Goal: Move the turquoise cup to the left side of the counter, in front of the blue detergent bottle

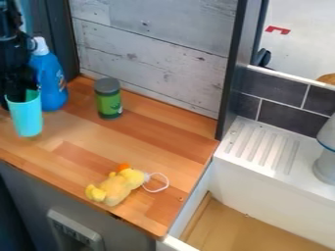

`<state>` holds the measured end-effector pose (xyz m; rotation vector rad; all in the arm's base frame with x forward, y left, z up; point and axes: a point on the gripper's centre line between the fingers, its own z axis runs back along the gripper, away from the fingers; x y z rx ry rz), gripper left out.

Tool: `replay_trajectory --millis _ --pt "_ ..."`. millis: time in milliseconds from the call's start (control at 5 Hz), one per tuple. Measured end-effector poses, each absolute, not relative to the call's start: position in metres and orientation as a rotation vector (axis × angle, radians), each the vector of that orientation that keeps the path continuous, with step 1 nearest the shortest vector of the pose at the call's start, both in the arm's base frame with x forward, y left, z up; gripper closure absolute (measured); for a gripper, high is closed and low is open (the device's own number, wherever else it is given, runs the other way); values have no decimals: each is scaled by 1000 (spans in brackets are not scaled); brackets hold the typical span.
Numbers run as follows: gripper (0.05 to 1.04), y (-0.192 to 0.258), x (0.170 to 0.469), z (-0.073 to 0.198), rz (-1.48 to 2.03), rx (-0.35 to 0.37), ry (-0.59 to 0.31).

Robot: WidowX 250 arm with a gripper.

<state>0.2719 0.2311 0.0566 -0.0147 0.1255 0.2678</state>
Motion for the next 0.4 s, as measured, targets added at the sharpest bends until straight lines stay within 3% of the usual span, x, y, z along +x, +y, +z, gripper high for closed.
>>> replay_trajectory --millis 400 --pt "973 239 274 50 268 11 128"
